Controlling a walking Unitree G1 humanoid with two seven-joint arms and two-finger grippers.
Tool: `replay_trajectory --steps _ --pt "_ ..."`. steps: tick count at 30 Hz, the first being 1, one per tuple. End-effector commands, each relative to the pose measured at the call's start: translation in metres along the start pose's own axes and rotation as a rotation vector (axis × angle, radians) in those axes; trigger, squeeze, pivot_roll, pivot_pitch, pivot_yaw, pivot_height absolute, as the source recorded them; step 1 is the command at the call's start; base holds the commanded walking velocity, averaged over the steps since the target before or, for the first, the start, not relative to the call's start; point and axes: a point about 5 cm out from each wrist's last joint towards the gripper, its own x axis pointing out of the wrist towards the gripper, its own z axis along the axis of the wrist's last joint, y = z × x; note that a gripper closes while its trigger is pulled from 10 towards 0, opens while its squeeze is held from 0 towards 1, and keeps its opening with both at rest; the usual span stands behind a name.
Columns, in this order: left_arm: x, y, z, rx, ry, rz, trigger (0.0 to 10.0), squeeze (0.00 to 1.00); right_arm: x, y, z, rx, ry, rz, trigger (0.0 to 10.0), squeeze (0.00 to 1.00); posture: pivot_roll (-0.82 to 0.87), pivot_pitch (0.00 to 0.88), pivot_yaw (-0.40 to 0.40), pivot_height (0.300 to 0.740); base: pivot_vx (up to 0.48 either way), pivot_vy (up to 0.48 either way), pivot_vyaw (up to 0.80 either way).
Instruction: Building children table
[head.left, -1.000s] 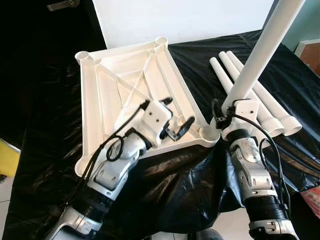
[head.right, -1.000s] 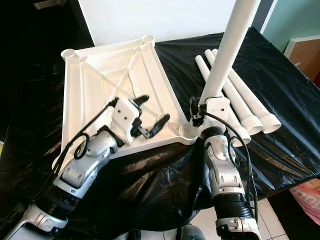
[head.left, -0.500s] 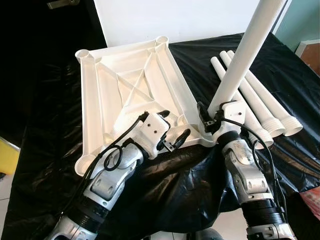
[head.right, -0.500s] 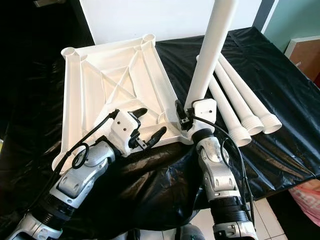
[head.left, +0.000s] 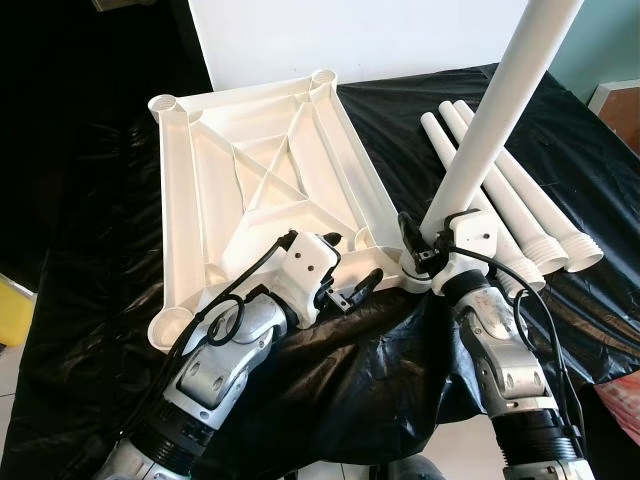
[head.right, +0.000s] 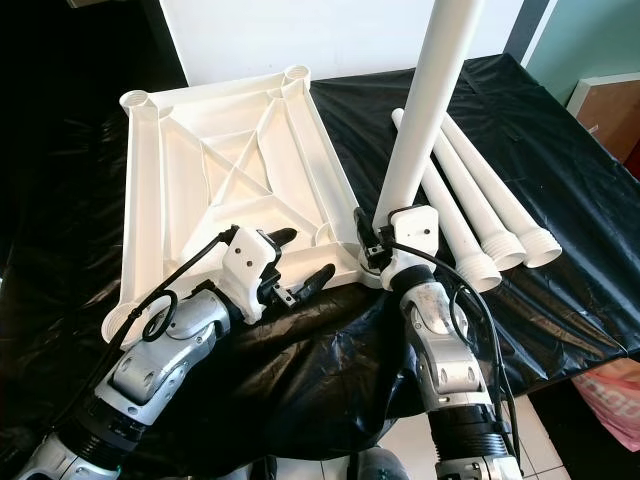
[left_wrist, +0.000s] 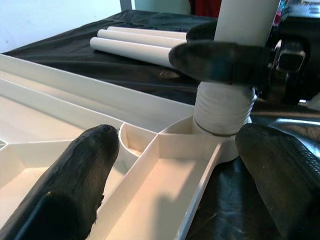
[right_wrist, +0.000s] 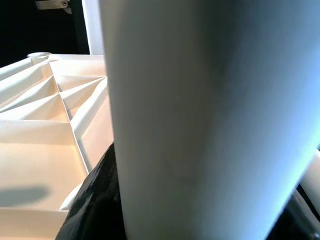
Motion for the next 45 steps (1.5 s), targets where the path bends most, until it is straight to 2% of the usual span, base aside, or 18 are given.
replay_trajectory --steps 1,9,14,24,29,33,42,45 --pt "-0.003 -0.009 -0.001 0.003 0.012 -0.172 10.0 0.0 -0.006 0.001 -0.012 -0.002 0.055 0.014 10.0 0.0 -0.01 0.137 -0.001 0.74 0.0 0.0 0.0" --pt "-0.004 -0.01 0.0 0.014 0.012 -0.181 10.0 0.0 -0.011 0.007 -0.021 -0.037 0.079 0.088 10.0 0.0 0.0 0.136 0.0 0.74 0.0 0.0 0.0" --pt "-0.004 -0.011 0.002 0.009 0.014 -0.186 10.0 0.0 -0.013 0.014 -0.025 -0.094 0.087 0.214 10.0 0.0 -0.01 0.139 0.004 0.74 0.0 0.0 0.0" --pt "-0.004 -0.01 0.004 0.009 0.014 -0.187 10.0 0.0 -0.017 0.015 -0.035 -0.134 0.1 0.279 10.0 0.0 0.0 0.145 0.009 0.74 0.0 0.0 0.0" --pt "-0.004 -0.007 0.005 0.011 0.013 -0.182 10.0 0.0 -0.019 0.018 -0.036 -0.099 0.075 0.294 10.0 0.0 0.0 0.143 0.014 0.74 0.0 0.0 0.0" --pt "-0.003 -0.005 0.007 0.02 0.01 -0.179 10.0 0.0 -0.018 0.017 -0.039 0.036 0.054 0.258 10.0 0.0 0.0 0.139 0.019 0.74 0.0 0.0 0.0" --pt "-0.004 -0.004 0.01 0.023 0.01 -0.183 10.0 0.0 -0.013 0.016 -0.043 0.049 0.044 0.23 10.0 0.0 0.01 0.137 0.028 0.74 0.0 0.0 0.0" --pt "-0.004 -0.003 0.01 0.026 0.01 -0.182 10.0 0.0 -0.01 0.017 -0.045 0.042 0.078 0.235 10.0 0.0 0.01 0.136 0.027 0.74 0.0 0.0 0.0"
